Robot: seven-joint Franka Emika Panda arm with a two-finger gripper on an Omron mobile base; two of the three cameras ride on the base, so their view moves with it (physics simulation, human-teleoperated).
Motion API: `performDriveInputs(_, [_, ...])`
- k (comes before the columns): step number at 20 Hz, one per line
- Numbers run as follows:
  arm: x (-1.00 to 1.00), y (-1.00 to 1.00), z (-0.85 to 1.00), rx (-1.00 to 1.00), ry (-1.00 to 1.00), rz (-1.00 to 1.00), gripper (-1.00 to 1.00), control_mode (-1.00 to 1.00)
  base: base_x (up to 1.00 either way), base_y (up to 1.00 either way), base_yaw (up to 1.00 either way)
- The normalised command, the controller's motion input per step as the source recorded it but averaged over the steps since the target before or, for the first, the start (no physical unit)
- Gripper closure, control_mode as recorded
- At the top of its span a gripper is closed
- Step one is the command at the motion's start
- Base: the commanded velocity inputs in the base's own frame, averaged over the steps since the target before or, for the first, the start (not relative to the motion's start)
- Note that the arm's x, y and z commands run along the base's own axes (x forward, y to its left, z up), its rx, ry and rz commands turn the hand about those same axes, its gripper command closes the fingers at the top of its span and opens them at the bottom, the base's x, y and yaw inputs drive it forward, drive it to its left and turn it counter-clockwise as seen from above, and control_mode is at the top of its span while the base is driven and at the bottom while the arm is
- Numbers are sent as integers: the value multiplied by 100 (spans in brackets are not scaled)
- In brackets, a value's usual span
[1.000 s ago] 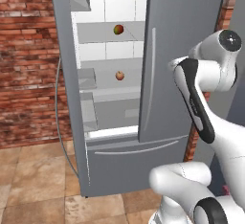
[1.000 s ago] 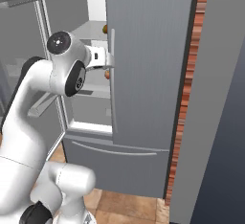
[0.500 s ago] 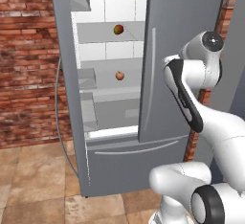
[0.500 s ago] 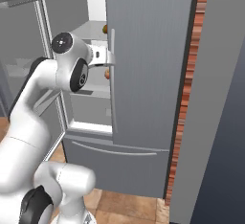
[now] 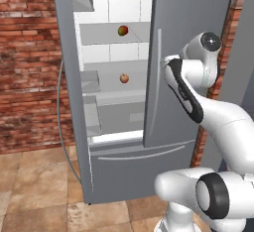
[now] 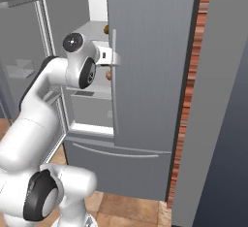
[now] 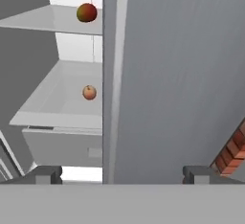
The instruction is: Retrieve the mango and peach from the fridge and place them into the bowl on the dining table.
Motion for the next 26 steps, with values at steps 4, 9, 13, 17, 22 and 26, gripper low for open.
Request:
performDriveInputs(4, [36,0,-21,9,0,0,-100,-100,0,0,0])
performDriveInputs(9, [36,0,-14,5,0,0,-100,-100,0,0,0])
performDriveInputs(13, [32,0,-16,0,0,0,-100,-100,0,0,0])
performDriveInputs(17, [46,0,-19,0,0,0,-100,-100,0,0,0])
performDriveInputs(22, [54,0,-19,0,0,0,-100,-100,0,0,0])
performDriveInputs(26, [65,0,-17,0,0,0,-100,-100,0,0,0])
